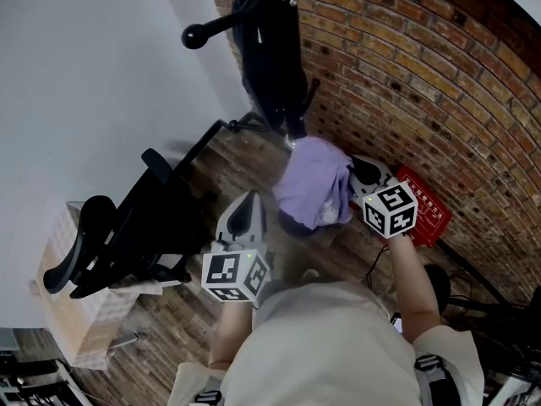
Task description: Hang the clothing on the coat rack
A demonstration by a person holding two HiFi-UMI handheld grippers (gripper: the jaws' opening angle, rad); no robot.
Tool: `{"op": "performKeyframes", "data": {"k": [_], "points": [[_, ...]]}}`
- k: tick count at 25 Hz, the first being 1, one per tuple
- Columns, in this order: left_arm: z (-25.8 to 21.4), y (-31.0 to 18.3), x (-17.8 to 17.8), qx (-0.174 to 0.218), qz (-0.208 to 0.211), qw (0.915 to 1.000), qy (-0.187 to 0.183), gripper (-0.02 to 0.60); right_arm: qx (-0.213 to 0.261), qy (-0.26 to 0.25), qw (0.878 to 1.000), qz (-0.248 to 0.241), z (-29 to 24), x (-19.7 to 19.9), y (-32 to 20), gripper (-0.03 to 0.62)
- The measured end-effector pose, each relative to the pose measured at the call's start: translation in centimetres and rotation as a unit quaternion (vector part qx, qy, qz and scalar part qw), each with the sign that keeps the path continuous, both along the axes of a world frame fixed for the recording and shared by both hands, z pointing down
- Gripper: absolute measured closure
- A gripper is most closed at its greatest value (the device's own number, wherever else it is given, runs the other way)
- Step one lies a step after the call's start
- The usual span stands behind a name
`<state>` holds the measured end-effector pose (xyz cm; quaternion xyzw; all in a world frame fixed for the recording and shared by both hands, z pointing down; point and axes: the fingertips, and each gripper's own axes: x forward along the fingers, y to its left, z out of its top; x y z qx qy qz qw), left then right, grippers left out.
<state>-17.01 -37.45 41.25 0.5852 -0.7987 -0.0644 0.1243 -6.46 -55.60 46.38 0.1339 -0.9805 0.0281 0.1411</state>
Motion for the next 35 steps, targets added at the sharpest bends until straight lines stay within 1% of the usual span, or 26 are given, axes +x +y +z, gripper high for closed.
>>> {"op": "performKeyframes", "data": {"k": [1,2,9,13,15,19,28,35], "points": [[0.0,0.0,0.0,0.0,0.0,1.0,0.0,0.577,-0.005,-0.004,1.0,0.004,0.0,0.3,0.0,0.532],[0.0,0.1,0.0,0.0,0.0,1.0,0.0,0.577,-0.008,-0.008,1.0,0.009,0.0,0.6,0.1,0.523],[0.5,0.6,0.3,-0.004,0.015,0.9999,0.001,0.577,-0.023,-0.032,0.998,0.059,0.3,3.0,1.3,0.503],[0.4,1.3,0.8,-0.002,0.027,0.9996,0.005,0.577,-0.014,-0.017,0.996,0.087,0.7,4.7,2.8,0.525],[0.4,1.8,1.1,-0.001,0.034,0.9994,0.005,0.577,-0.014,-0.018,0.995,0.098,0.5,5.4,3.8,0.531],[0.5,3.4,1.7,-0.003,0.048,0.9988,0.008,0.577,0.001,-0.026,0.993,0.116,-1.1,6.3,6.8,0.568],[0.3,8.8,3.9,-0.005,0.07,0.9975,0.007,0.577,0.019,-0.07,0.994,0.084,-5.7,5.9,16.7,0.592],[0.3,14.0,5.9,-0.001,0.076,0.9971,0.003,0.577,0.025,-0.088,0.994,0.06,-7.2,6.4,23.5,0.594]]}}
